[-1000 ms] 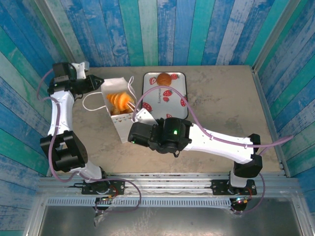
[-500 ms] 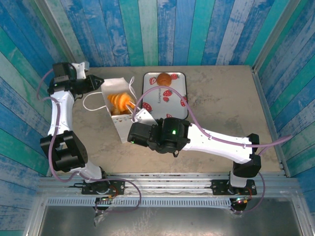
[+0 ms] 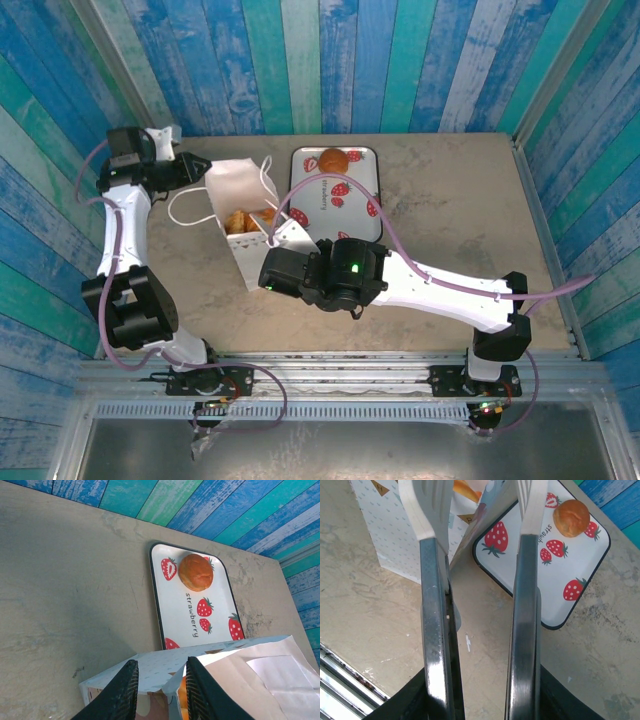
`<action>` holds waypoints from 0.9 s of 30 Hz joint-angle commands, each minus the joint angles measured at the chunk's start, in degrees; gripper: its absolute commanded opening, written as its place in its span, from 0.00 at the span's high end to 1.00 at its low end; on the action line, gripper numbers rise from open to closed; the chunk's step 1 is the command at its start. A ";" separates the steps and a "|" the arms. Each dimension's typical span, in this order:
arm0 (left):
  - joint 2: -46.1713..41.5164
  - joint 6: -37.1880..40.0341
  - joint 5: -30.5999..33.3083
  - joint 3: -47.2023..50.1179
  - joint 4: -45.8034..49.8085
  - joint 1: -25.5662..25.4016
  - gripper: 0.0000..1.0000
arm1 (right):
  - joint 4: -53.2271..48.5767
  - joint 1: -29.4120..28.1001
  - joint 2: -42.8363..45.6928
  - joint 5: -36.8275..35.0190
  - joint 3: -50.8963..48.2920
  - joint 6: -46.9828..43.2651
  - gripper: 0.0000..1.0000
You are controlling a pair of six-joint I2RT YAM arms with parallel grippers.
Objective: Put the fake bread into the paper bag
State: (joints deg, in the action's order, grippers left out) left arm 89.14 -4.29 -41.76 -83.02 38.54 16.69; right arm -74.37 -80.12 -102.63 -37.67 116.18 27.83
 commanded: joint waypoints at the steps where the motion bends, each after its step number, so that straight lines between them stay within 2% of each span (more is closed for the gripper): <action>1: 0.06 0.16 -0.52 -0.32 0.06 0.45 0.70 | 1.41 0.05 0.61 -1.47 1.94 0.20 0.58; 4: -1.15 -0.67 -0.56 0.35 -1.33 0.45 0.68 | 3.75 0.03 1.77 -0.42 2.19 -1.45 0.59; 7: -2.66 -1.83 -0.63 0.74 -2.70 0.45 0.62 | 8.13 0.02 4.31 1.46 1.12 -4.61 0.59; 10: -4.43 -2.44 0.82 0.38 -2.77 0.45 0.52 | 12.91 0.04 7.97 1.84 -0.95 -7.31 0.59; 12: -6.02 -3.06 2.22 0.35 -3.11 0.45 0.41 | 14.61 0.26 10.49 1.13 -1.57 -8.33 0.59; 16: -9.54 -4.31 4.13 0.55 -3.82 0.45 0.35 | 15.24 2.67 14.66 0.82 -2.95 -8.60 0.59; 21: -15.93 -6.46 6.69 2.92 -7.01 0.40 0.23 | 16.93 8.94 20.98 2.31 -9.20 -7.90 0.59; 24: -20.71 -7.13 9.67 5.34 -9.11 0.41 0.15 | 19.64 15.78 24.95 6.50 -15.73 -7.96 0.59; 27: -24.73 -7.31 12.30 7.77 -10.41 0.45 0.10 | 22.17 22.57 27.22 10.84 -21.86 -8.21 0.59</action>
State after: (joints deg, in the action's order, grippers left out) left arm 69.43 -10.83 -33.12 -77.28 31.07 16.88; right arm -56.18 -61.95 -76.79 -31.27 98.48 19.97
